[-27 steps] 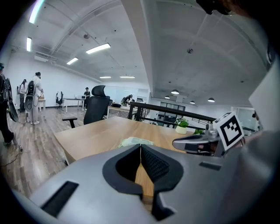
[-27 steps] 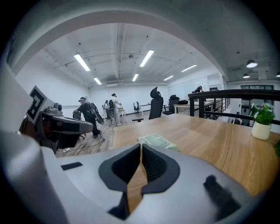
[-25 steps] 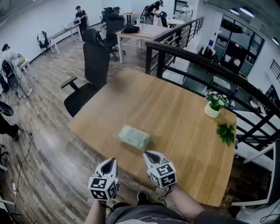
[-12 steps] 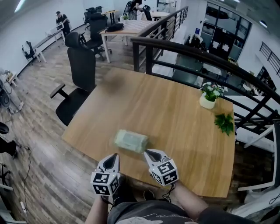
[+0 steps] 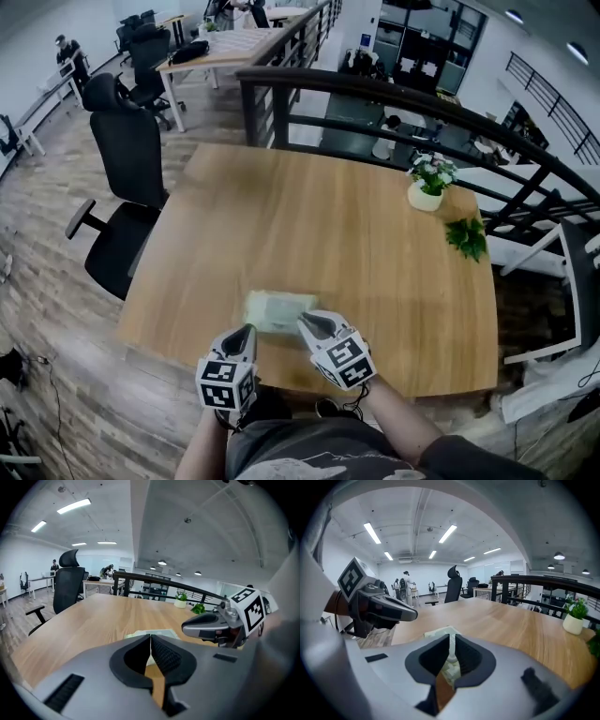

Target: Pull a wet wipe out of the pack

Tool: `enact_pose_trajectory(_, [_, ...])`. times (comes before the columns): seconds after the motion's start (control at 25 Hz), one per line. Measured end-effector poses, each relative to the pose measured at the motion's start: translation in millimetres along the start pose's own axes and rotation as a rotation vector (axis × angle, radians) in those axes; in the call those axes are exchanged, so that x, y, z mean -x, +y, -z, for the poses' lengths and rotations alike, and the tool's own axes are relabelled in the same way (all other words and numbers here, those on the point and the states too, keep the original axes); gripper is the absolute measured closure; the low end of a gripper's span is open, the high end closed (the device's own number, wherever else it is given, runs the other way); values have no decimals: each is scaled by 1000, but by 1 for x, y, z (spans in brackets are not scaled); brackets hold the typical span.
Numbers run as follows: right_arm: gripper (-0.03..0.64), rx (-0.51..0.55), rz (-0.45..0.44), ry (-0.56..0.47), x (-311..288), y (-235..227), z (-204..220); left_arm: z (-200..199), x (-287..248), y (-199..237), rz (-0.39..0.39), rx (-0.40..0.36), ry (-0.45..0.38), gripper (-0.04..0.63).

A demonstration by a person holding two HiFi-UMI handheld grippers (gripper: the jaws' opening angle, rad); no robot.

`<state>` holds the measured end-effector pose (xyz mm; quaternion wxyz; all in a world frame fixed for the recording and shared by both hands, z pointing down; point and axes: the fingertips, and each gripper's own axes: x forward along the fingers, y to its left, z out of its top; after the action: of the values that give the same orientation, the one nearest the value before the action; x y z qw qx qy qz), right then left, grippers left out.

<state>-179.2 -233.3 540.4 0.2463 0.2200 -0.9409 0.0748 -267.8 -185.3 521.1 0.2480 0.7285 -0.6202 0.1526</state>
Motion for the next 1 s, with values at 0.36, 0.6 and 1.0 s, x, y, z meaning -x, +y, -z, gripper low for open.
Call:
enact_pose_trajectory(0.36, [416, 127, 32, 179, -31, 16, 7, 10, -36, 22, 161, -100, 104, 581])
enact_pose_trajectory(0.6, [351, 221, 61, 264, -45, 20, 14, 13, -57, 26, 238, -150, 155, 581])
enact_pose_trajectory(1.0, [348, 421, 128, 345, -59, 13, 16, 23, -77, 26, 285, -221, 222, 583])
